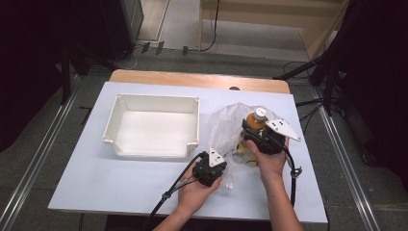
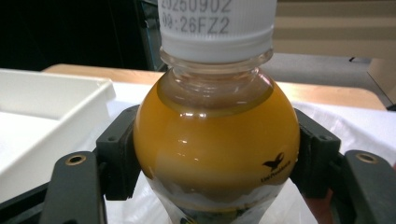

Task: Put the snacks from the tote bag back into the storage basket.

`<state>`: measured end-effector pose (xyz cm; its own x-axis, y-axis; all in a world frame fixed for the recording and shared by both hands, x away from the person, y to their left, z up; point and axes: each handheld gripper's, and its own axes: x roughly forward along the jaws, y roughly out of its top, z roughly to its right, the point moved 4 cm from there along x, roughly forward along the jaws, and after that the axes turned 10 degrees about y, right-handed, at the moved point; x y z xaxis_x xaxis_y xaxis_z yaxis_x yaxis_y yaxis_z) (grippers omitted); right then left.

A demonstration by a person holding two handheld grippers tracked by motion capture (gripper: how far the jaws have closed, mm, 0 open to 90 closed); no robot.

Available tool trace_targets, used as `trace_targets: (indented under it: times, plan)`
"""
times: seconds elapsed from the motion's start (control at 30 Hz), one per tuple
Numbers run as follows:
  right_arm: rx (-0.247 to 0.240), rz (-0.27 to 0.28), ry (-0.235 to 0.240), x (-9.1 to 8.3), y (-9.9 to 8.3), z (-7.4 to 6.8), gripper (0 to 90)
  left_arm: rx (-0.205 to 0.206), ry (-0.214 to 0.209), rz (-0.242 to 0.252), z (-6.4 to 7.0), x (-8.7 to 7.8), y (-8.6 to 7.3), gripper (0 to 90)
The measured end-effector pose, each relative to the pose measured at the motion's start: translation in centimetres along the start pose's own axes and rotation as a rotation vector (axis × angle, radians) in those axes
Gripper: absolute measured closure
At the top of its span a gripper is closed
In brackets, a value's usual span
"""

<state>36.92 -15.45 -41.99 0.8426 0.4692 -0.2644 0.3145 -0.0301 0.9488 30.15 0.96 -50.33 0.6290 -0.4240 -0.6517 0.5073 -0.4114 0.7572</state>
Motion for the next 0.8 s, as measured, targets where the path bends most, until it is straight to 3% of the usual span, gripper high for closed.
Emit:
trace_targets:
  times: [0.23, 0.47, 0.63, 0.7, 0.8]
  plan:
    - [-0.009, 0.037, 0.031, -1.9, 2.7, -0.9, 31.2, -0.021, -0.008, 0.01, -0.1, -0.1, 0.0, 90.0]
    - [-0.026, 0.048, 0.055, -2.8, 3.9, -1.8, 31.3, -0.024, -0.01, 0.014, -0.2, -0.1, 0.0, 90.0]
    - [-0.036, 0.048, 0.063, -2.7, 3.8, -2.2, 31.2, -0.033, -0.033, 0.074, -0.3, -0.7, 0.1, 89.7]
    - [-0.035, 0.043, 0.069, -2.5, 3.6, -2.5, 31.2, -0.076, -0.057, 0.108, -0.8, -1.3, 0.1, 87.9]
    - [-0.042, 0.037, 0.08, -2.3, 3.4, -2.9, 31.2, -0.094, -0.078, 0.132, -1.1, -1.6, 0.1, 82.0]
